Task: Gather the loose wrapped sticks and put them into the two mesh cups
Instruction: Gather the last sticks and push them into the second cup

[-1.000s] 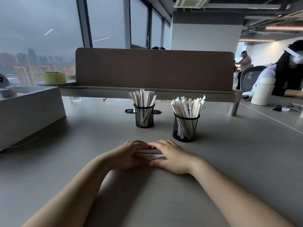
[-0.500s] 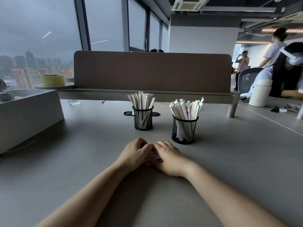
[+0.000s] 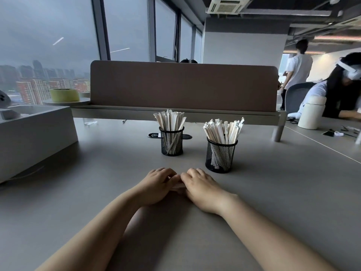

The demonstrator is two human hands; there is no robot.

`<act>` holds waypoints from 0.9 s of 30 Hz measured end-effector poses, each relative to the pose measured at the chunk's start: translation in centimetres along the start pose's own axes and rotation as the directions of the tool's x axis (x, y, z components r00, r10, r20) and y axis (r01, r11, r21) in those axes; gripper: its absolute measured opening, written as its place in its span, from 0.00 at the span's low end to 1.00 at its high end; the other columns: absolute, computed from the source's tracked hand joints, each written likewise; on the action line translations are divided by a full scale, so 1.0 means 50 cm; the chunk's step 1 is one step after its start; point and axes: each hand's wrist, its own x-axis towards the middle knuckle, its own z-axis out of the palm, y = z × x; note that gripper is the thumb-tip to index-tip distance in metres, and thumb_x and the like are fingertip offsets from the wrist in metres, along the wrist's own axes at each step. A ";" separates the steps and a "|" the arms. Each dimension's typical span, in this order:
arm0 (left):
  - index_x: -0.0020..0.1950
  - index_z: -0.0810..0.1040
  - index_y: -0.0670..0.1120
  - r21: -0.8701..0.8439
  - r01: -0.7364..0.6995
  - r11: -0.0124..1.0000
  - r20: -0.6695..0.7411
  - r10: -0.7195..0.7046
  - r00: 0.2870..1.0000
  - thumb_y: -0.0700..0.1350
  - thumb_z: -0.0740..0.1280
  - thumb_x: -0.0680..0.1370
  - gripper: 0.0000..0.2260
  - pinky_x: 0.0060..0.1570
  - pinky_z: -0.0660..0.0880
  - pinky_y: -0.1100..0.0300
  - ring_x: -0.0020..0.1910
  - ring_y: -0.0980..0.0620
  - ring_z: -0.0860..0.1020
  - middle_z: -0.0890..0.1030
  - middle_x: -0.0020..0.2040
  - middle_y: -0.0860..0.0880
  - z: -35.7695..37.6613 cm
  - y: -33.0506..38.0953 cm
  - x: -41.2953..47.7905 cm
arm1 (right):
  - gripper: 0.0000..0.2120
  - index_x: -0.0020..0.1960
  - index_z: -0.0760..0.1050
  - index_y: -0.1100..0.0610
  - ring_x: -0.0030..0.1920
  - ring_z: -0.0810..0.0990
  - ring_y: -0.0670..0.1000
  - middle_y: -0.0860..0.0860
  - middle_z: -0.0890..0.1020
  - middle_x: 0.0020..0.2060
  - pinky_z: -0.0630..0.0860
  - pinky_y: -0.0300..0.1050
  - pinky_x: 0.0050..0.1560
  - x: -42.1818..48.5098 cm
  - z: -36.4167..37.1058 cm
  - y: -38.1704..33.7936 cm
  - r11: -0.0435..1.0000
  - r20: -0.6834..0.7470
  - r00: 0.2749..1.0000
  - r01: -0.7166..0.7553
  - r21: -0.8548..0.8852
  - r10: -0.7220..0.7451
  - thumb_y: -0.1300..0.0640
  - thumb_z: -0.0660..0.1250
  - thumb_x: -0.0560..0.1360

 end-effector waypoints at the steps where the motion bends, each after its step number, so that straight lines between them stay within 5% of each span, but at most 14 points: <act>1: 0.60 0.76 0.46 0.022 -0.012 1.000 0.017 0.012 1.000 0.52 0.56 0.81 0.15 0.61 0.61 0.63 0.63 0.49 0.72 0.77 0.60 0.47 -0.001 0.000 -0.003 | 0.13 0.63 0.65 0.60 0.62 0.67 0.61 0.59 0.70 0.59 0.66 0.54 0.62 0.001 0.001 -0.001 1.000 0.001 1.000 -0.005 0.001 0.005 0.57 0.53 0.80; 7: 0.61 0.73 0.48 0.109 -0.032 0.994 0.047 0.027 0.999 0.56 0.51 0.82 0.19 0.67 0.58 0.61 0.66 0.48 0.68 0.73 0.62 0.47 0.013 0.006 -0.002 | 0.14 0.63 0.64 0.61 0.63 0.67 0.61 0.60 0.70 0.62 0.65 0.53 0.64 0.002 0.000 -0.008 0.999 0.017 0.999 -0.033 -0.011 0.033 0.63 0.52 0.78; 10: 0.59 0.72 0.49 0.129 -0.051 0.990 0.058 0.044 0.997 0.66 0.43 0.74 0.30 0.68 0.60 0.57 0.65 0.48 0.69 0.74 0.60 0.49 0.017 0.001 0.004 | 0.14 0.63 0.64 0.61 0.64 0.68 0.61 0.60 0.70 0.62 0.65 0.53 0.64 -0.001 -0.003 -0.007 0.999 0.024 0.999 -0.044 -0.010 0.044 0.63 0.52 0.78; 16: 0.61 0.72 0.50 0.136 -0.115 0.984 0.110 0.101 0.989 0.67 0.40 0.62 0.38 0.68 0.60 0.58 0.65 0.50 0.67 0.73 0.61 0.49 0.001 0.004 -0.005 | 0.14 0.63 0.64 0.62 0.65 0.68 0.62 0.62 0.70 0.63 0.64 0.53 0.64 -0.004 -0.012 -0.014 0.998 0.067 0.996 -0.051 -0.032 0.053 0.55 0.54 0.81; 19: 0.61 0.72 0.48 0.181 -0.165 0.970 0.124 0.144 0.982 0.65 0.44 0.65 0.35 0.65 0.62 0.60 0.63 0.49 0.69 0.74 0.60 0.49 -0.001 0.006 -0.009 | 0.18 0.64 0.63 0.63 0.65 0.67 0.62 0.62 0.69 0.64 0.63 0.54 0.64 -0.008 -0.013 -0.016 0.997 0.072 0.996 -0.041 -0.069 0.046 0.51 0.53 0.82; 23: 0.60 0.73 0.46 0.183 -0.199 0.963 0.105 0.182 0.978 0.53 0.60 0.79 0.15 0.62 0.67 0.58 0.61 0.47 0.72 0.76 0.58 0.47 -0.005 0.003 -0.008 | 0.18 0.64 0.63 0.63 0.65 0.67 0.62 0.62 0.69 0.63 0.65 0.55 0.63 -0.011 -0.010 -0.021 0.995 0.055 0.997 -0.055 -0.079 0.059 0.52 0.53 0.81; 27: 0.60 0.72 0.46 0.187 -0.213 0.959 0.114 0.194 0.974 0.52 0.62 0.79 0.14 0.60 0.69 0.55 0.59 0.46 0.74 0.77 0.57 0.47 -0.007 -0.001 -0.008 | 0.16 0.63 0.64 0.64 0.64 0.68 0.63 0.63 0.70 0.62 0.66 0.55 0.63 -0.010 -0.012 -0.022 0.996 0.069 0.995 -0.074 -0.042 0.077 0.54 0.56 0.81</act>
